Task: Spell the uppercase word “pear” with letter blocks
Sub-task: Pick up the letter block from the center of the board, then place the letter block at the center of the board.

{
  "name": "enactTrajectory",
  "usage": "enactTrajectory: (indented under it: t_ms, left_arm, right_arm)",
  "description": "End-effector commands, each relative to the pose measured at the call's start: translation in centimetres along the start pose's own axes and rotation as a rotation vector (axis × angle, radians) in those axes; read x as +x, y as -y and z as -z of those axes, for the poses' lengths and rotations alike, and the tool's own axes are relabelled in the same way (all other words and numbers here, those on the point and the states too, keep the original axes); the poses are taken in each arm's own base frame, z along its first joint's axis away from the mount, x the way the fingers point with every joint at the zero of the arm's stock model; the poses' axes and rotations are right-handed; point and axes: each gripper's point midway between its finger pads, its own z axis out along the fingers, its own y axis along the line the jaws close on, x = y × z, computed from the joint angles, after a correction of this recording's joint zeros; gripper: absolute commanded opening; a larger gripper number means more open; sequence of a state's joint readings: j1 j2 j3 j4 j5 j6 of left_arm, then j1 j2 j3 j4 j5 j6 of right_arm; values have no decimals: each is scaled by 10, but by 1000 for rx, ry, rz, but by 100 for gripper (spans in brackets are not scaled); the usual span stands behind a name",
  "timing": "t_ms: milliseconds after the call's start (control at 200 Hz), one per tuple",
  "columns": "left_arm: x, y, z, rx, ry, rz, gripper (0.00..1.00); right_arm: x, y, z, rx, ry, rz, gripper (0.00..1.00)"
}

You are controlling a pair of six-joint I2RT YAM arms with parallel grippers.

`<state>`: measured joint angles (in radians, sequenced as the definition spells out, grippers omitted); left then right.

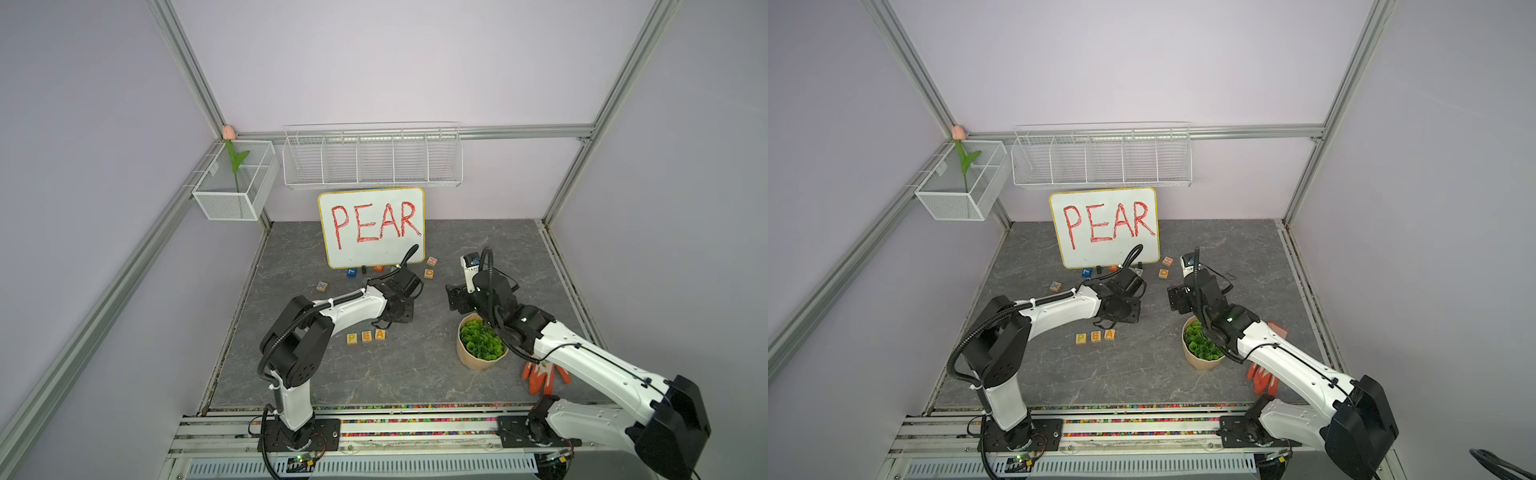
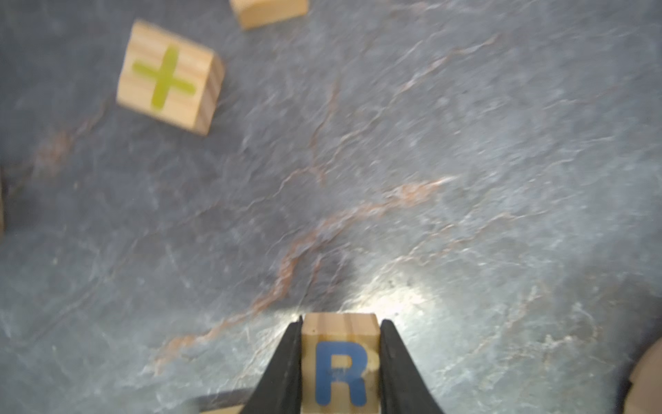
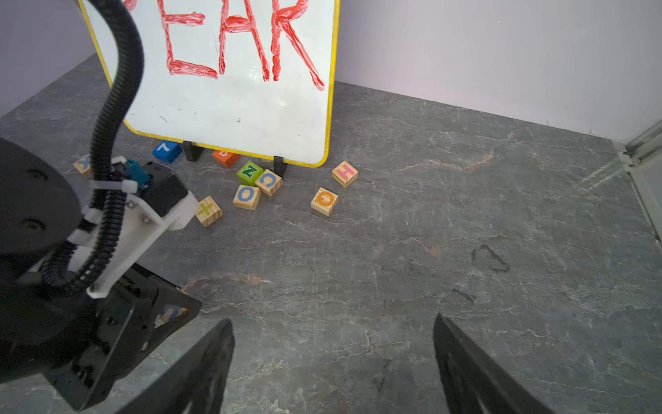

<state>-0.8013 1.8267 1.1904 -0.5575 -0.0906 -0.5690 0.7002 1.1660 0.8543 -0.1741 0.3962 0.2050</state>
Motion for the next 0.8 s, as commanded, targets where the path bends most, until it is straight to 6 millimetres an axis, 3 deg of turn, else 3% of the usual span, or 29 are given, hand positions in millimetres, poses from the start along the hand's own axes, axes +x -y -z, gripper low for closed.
enactTrajectory:
  t_ms: [0, 445, 795]
  left_arm:
    - [5, -2, 4, -5, 24, 100, 28]
    - [35, -6, 6, -37, -9, 92, 29]
    - [43, -15, 4, -68, -24, 116, 29]
  right_arm:
    - [-4, -5, -3, -29, 21, 3, 89]
    - [5, -7, -3, -48, 11, -22, 89]
    - [3, -7, -4, -49, 14, -22, 89]
